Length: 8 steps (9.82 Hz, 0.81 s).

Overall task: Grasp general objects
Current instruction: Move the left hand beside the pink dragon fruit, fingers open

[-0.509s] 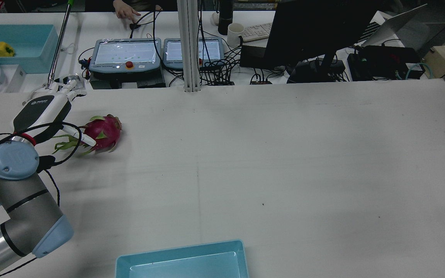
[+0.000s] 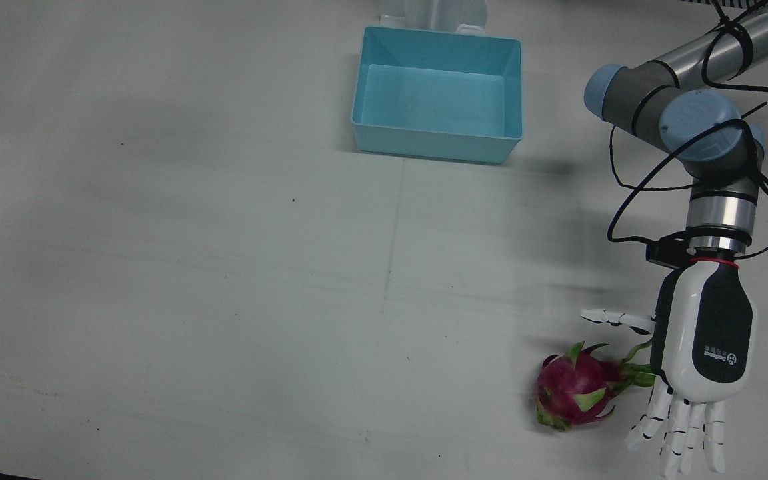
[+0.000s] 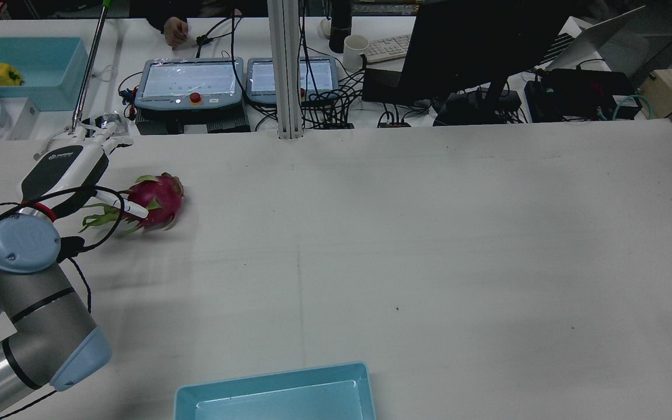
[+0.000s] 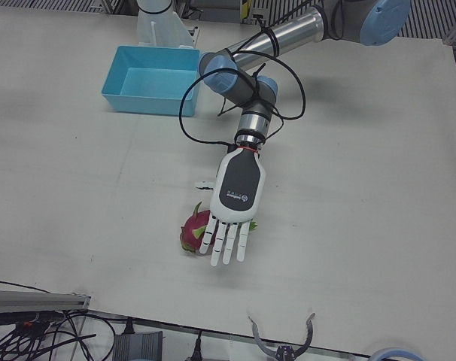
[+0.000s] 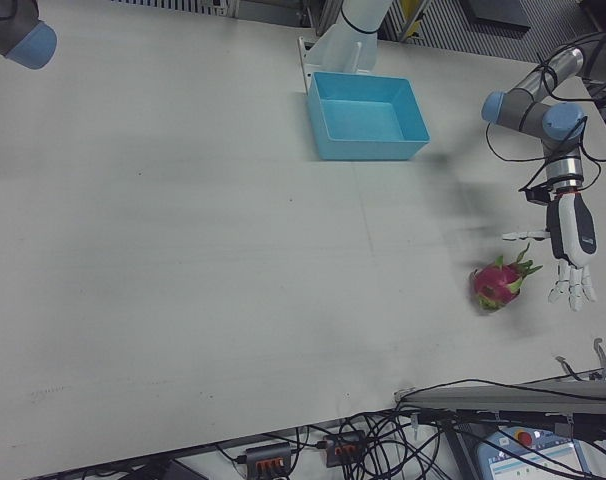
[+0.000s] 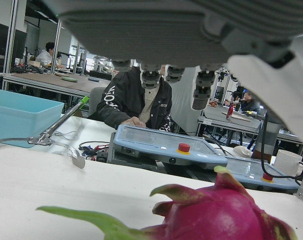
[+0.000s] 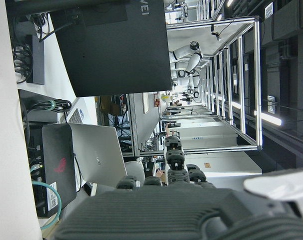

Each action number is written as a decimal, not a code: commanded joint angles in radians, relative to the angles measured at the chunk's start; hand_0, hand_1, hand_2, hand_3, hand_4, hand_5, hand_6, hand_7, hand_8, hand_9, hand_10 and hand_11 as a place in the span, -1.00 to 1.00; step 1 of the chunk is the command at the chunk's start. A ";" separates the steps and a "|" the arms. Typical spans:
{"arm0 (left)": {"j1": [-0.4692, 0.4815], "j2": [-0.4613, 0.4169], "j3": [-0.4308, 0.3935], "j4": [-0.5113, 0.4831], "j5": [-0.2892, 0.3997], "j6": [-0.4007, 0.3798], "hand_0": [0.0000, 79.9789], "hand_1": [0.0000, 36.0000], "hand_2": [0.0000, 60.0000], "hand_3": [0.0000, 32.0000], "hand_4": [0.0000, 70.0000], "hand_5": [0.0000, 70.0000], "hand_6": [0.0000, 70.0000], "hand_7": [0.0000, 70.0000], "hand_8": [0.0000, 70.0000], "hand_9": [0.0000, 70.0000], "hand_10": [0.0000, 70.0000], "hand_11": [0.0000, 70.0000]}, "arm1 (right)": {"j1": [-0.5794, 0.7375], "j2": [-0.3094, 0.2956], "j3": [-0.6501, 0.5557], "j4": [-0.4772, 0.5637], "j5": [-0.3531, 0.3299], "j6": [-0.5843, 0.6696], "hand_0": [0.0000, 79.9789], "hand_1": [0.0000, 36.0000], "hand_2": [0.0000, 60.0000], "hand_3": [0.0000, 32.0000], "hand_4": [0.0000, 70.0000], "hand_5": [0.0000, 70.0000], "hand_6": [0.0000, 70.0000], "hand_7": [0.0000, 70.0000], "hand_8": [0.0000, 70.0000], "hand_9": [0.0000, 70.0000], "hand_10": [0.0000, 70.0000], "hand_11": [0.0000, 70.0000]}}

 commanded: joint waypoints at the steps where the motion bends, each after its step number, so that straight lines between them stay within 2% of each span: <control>1: 0.048 -0.007 0.042 -0.035 -0.032 0.039 0.20 -0.25 -0.76 -0.71 -0.95 -0.42 -0.96 -0.79 -0.63 -0.98 -1.00 -0.97 | 0.000 0.000 0.000 0.000 0.000 0.000 -1.00 -1.00 -1.00 -1.00 -1.00 -1.00 -1.00 -1.00 -1.00 -1.00 -1.00 -1.00; 6: 0.054 -0.010 0.138 -0.126 -0.066 0.052 0.21 -0.22 -0.72 -0.59 -0.97 -0.42 -0.96 -0.78 -0.63 -0.99 -0.99 -0.95 | 0.000 0.000 0.000 0.000 0.000 0.000 -1.00 -1.00 -1.00 -1.00 -1.00 -1.00 -1.00 -1.00 -1.00 -1.00 -1.00 -1.00; 8: 0.053 -0.012 0.148 -0.164 -0.064 0.108 0.20 -0.22 -0.69 -0.62 -0.95 -0.43 -0.95 -0.78 -0.63 -0.99 -0.98 -0.95 | 0.000 0.000 0.000 0.000 0.000 0.000 -1.00 -1.00 -1.00 -1.00 -1.00 -1.00 -1.00 -1.00 -1.00 -1.00 -1.00 -1.00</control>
